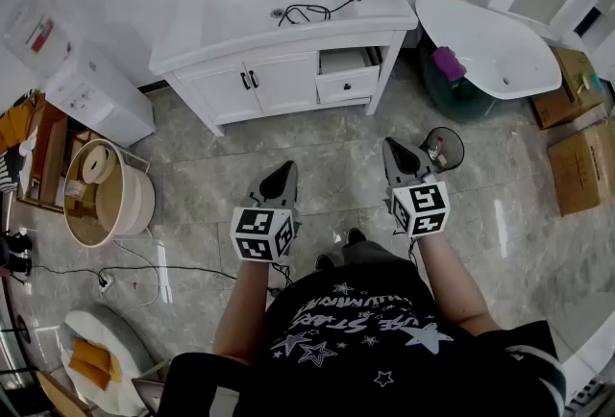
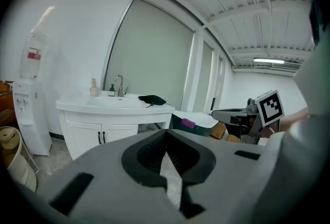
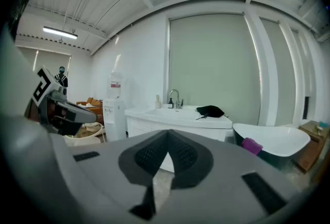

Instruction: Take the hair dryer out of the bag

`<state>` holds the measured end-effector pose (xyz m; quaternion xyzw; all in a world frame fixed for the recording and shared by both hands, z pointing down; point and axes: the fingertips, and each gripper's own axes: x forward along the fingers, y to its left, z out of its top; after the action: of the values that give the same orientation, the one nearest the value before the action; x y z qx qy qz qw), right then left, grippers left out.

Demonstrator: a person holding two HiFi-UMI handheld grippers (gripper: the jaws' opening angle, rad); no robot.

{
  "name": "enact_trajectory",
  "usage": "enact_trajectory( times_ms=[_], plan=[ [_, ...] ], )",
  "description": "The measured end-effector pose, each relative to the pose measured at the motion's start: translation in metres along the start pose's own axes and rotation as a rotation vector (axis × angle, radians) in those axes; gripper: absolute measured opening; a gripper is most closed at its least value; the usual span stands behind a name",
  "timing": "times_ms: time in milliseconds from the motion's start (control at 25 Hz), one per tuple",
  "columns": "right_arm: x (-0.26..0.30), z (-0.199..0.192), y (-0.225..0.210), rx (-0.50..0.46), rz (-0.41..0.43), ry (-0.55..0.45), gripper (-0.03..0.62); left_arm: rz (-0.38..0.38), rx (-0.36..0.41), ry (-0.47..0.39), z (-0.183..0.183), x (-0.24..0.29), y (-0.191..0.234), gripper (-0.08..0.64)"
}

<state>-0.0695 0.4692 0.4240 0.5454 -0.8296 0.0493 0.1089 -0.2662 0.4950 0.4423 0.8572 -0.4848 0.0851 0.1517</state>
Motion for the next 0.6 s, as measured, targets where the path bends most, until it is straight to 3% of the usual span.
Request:
enact_trajectory(
  times_ms=[600],
  plan=[
    [-0.023,-0.011,0.003,0.045,-0.034,-0.006,0.006,-0.012,-0.013,0.021,-0.021,-0.021,-0.006,0.011]
  ],
)
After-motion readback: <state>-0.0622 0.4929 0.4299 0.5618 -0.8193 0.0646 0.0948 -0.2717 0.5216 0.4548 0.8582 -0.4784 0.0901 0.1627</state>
